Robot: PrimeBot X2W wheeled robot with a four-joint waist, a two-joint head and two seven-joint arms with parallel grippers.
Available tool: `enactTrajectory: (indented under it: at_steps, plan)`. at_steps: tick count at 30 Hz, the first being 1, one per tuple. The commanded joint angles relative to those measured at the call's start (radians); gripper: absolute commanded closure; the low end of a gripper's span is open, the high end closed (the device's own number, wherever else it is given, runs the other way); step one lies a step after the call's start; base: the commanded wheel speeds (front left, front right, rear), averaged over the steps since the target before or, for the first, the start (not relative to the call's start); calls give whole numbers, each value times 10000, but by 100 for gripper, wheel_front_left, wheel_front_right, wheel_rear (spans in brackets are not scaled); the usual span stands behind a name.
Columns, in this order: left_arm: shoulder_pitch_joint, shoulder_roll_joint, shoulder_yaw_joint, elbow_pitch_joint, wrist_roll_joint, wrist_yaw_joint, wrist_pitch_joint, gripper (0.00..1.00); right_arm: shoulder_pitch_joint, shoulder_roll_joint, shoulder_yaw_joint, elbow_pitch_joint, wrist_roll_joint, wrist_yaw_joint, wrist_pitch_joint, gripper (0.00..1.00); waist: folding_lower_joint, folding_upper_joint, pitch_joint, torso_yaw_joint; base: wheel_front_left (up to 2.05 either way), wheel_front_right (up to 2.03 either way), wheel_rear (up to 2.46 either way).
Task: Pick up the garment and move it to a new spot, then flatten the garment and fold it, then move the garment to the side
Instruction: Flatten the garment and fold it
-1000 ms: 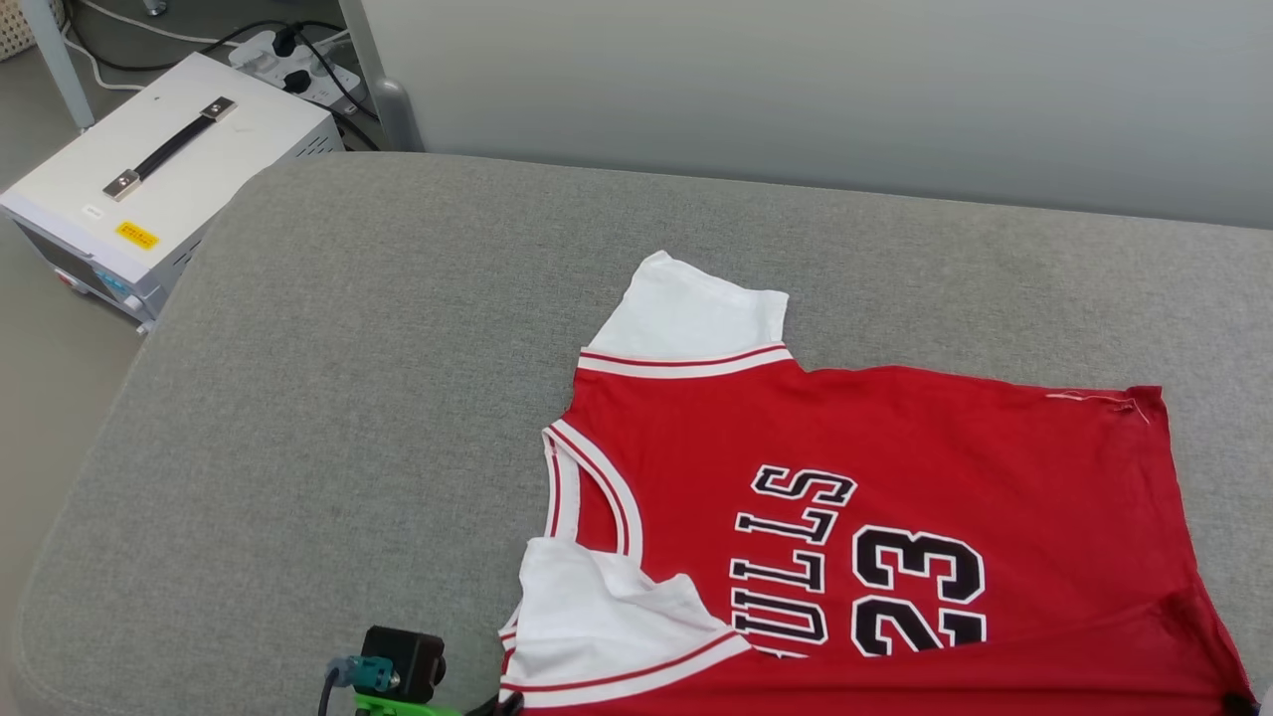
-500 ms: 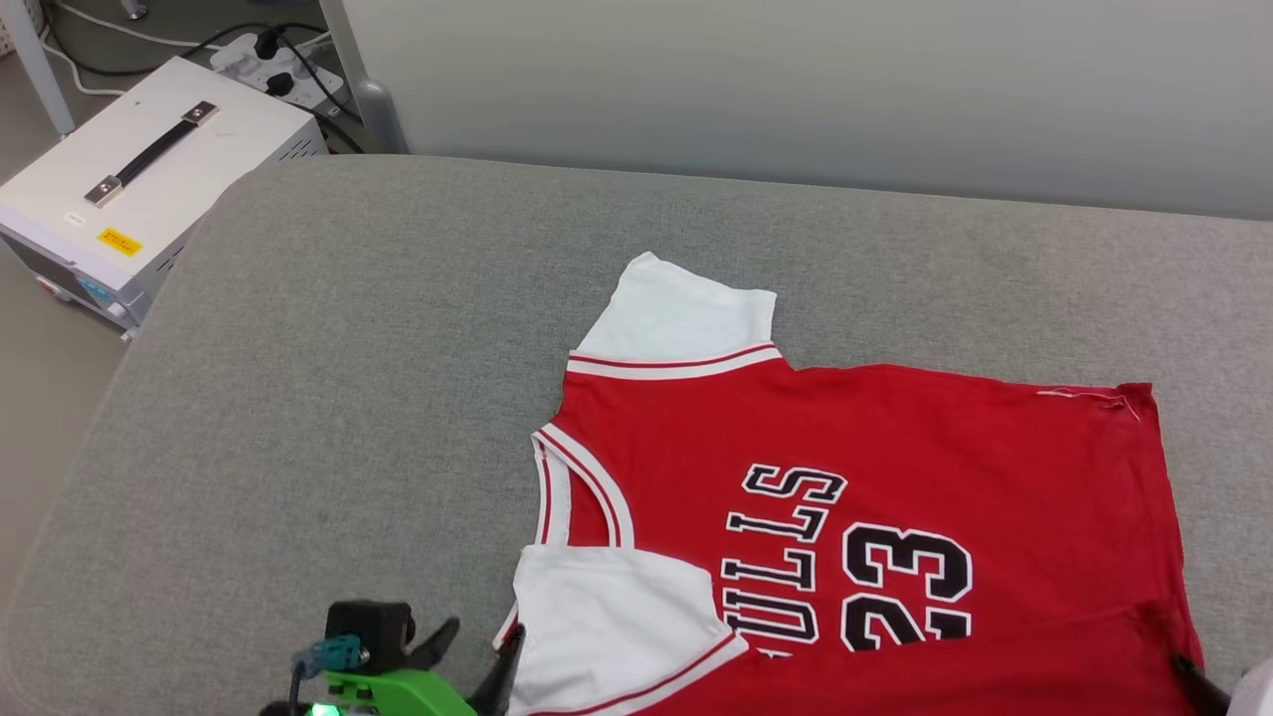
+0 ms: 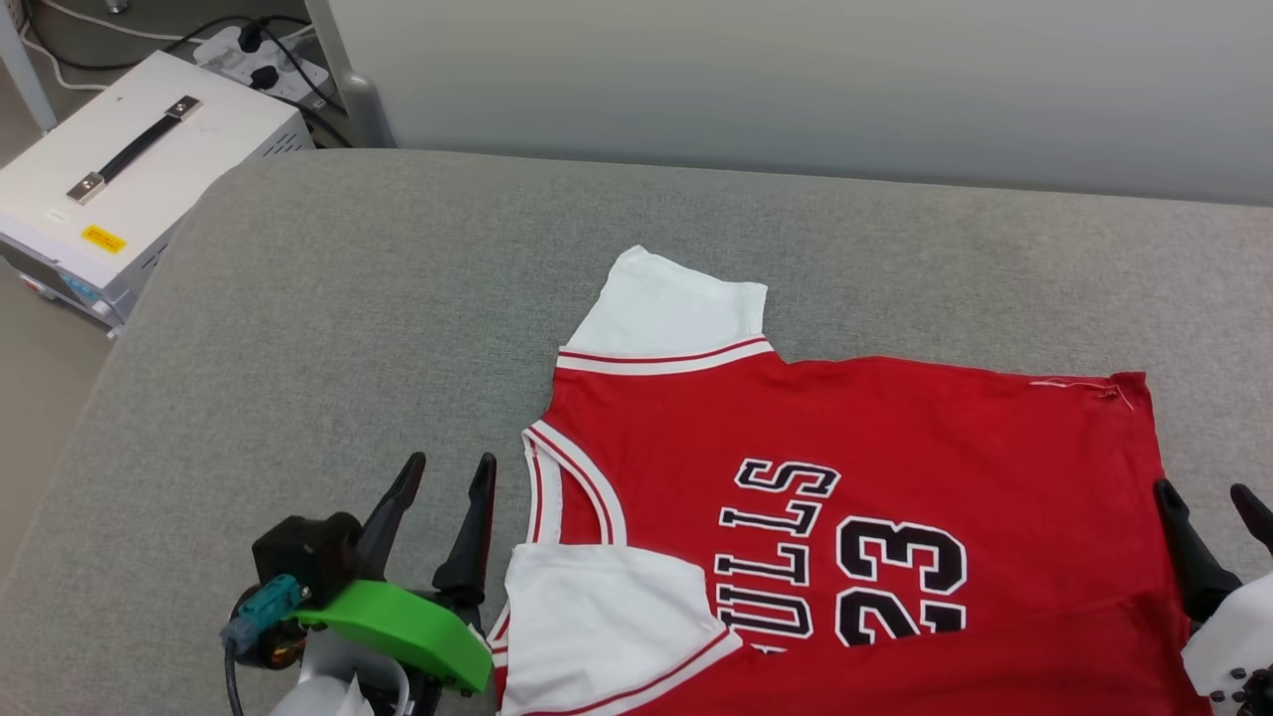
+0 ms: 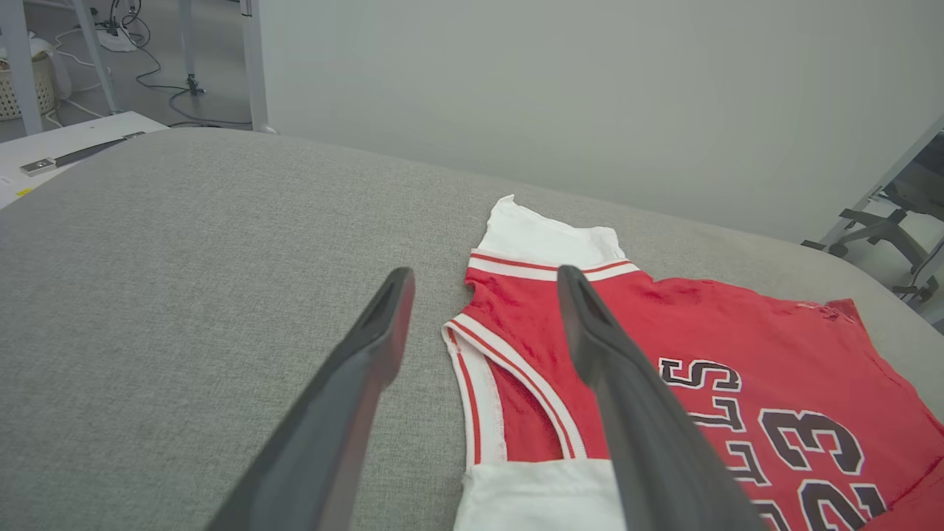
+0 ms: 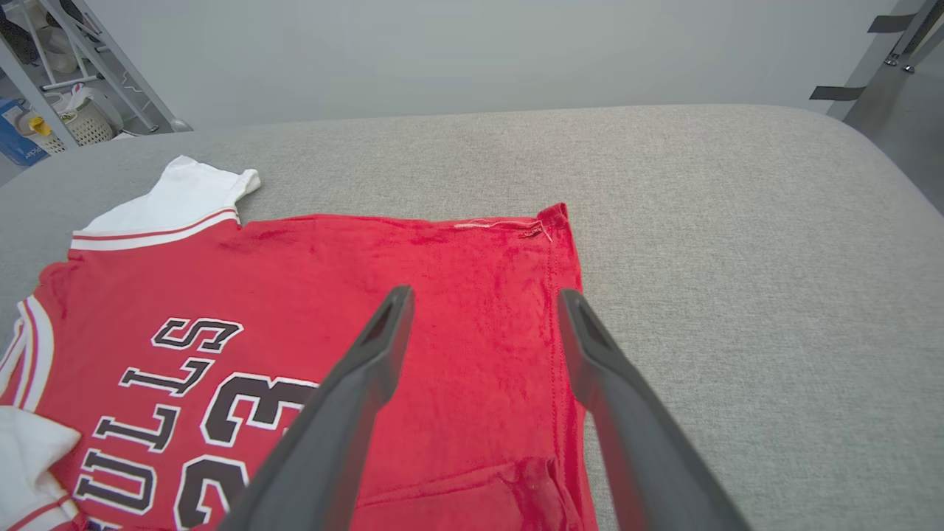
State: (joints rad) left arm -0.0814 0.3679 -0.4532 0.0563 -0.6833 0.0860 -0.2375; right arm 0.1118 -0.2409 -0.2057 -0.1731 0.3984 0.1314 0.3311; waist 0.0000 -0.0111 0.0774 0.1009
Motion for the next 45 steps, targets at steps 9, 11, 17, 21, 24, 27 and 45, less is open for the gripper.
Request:
enactTrajectory:
  at_steps: [9,11,17,21,24,27,45]
  plan:
    - [-2047,388,-213,561,477,-345,952,0,-1055,184,461,-38,-356,-7,-1425,0,0,111,1308,-727,0,0,0]
    - [-2685,483,-231,651,344,-548,1525,0,-1259,281,630,-24,-434,-7,-1682,0,0,111,1642,-905,0,0,0]
    - [-5022,926,-84,1027,-733,-1270,4151,0,-1857,611,1047,90,-589,-7,-2249,0,0,111,2770,-1587,0,0,0]
    - [-6586,1404,-291,1485,-951,-1468,6169,0,-2297,784,1326,247,-618,-7,-2602,0,0,111,3387,-2069,0,0,0]
    - [-7511,1704,-514,1919,-1053,-1575,7550,0,-2540,879,1601,352,-596,-7,-2827,0,0,111,3676,-2384,0,0,0]
    - [-8355,1901,-708,2300,-1167,-1653,8784,0,-2749,906,1888,447,-536,-7,-3085,0,0,111,3944,-2670,0,0,0]
    - [-10420,2070,-1296,4851,-502,-1235,10403,0,-3398,1053,2614,771,-576,-7,-3783,0,0,111,4863,-3476,0,0,0]
